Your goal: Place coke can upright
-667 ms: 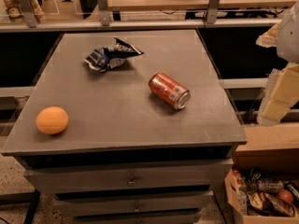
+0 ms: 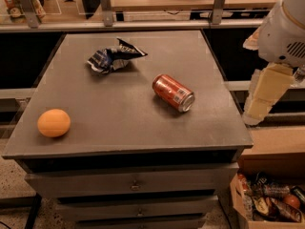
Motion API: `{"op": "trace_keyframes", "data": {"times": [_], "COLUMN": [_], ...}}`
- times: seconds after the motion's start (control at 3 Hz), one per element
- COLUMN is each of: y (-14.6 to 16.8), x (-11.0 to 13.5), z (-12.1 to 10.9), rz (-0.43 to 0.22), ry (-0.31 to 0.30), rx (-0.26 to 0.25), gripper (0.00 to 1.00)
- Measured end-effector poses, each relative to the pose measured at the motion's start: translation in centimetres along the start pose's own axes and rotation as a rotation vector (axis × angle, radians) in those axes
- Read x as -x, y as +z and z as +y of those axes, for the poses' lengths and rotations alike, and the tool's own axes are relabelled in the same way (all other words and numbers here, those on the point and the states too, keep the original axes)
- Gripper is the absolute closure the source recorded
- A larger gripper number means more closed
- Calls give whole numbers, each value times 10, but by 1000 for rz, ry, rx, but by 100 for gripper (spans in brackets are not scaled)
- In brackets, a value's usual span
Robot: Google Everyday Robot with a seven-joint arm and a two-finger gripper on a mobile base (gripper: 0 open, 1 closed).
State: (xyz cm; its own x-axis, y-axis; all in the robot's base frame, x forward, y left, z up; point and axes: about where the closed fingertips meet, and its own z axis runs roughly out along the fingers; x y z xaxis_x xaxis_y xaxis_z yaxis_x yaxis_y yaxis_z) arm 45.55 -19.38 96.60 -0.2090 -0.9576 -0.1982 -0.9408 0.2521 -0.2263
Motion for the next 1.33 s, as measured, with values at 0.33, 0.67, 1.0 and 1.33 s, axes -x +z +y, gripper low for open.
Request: {"op": "trace_keyframes", "data": {"times": [0.33, 0.67, 1.0, 1.33], "y": [27, 57, 81, 106], "x": [29, 55, 83, 112], "z": [-15, -33, -51, -61], "rz": [33, 65, 76, 82], "ry": [-9, 7, 44, 70], "rx": [39, 69, 87, 114], "gripper": [0, 0, 0, 0]}}
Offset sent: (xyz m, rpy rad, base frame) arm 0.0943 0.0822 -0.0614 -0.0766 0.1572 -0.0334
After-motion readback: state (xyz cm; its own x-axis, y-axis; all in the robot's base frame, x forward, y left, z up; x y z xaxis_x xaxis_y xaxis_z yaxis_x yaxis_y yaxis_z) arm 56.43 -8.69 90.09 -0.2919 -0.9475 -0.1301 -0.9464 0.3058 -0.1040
